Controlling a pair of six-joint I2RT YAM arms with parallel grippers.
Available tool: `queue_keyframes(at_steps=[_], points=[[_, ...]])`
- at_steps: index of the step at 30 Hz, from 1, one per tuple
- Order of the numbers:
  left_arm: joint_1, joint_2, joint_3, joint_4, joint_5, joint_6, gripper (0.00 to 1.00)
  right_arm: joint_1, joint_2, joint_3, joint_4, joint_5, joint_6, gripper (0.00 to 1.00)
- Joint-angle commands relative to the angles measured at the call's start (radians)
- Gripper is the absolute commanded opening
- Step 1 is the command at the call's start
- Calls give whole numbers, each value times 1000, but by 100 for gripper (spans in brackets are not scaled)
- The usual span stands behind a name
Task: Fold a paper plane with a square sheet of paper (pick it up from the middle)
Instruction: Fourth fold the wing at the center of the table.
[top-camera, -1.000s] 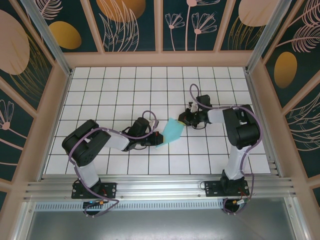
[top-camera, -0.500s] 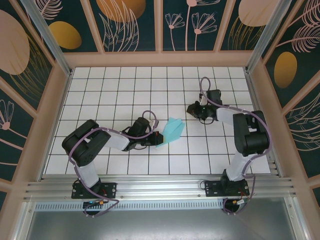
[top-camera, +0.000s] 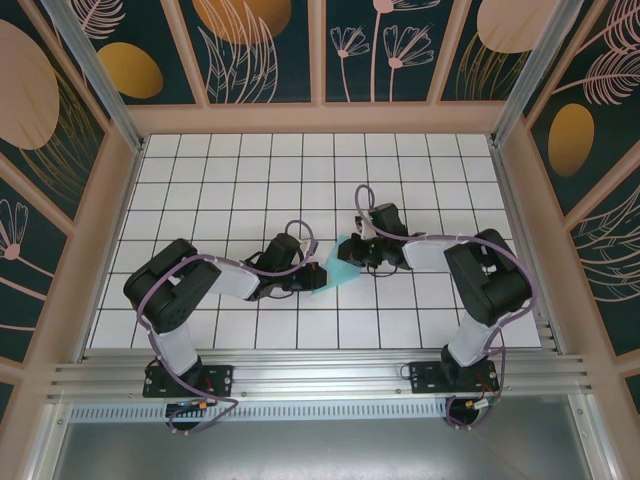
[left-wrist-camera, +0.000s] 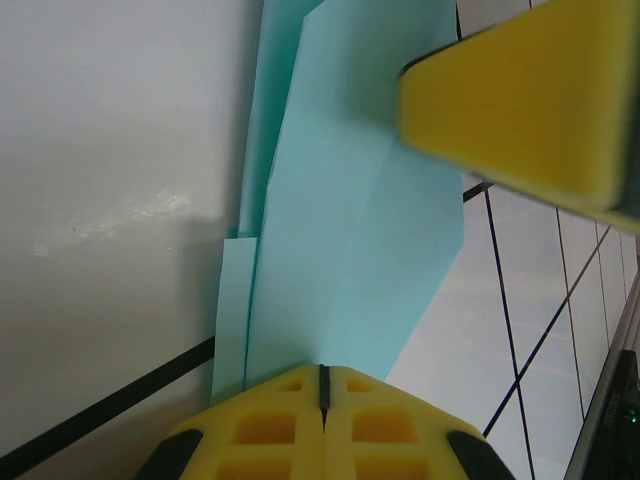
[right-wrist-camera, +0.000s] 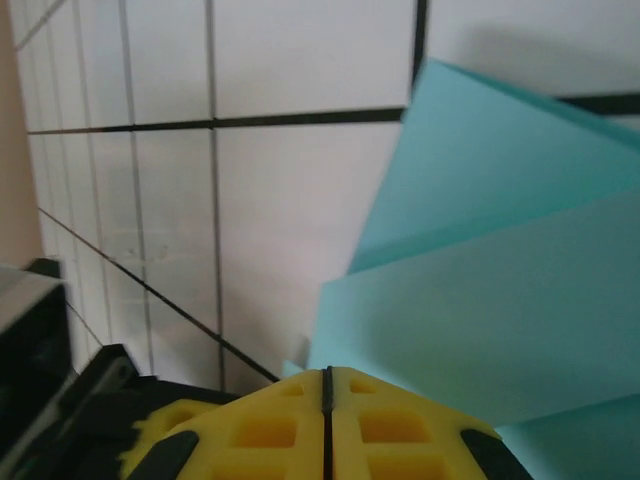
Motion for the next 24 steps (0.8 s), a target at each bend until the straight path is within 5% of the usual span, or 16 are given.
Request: queue_keyframes(at_steps=[1, 6, 16, 24], points=[[10, 60, -52, -248, -106, 37, 0, -1, 56, -14, 8, 77, 0, 9], [10, 34, -68, -261, -103, 49, 0, -26, 118, -10, -43, 119, -37, 8], [10, -28, -143, -194, -71, -20, 0, 23, 135, 22, -35, -9, -90, 9], [10, -293, -173, -262, -77, -53, 4, 28, 144, 46, -70, -13, -120, 9]])
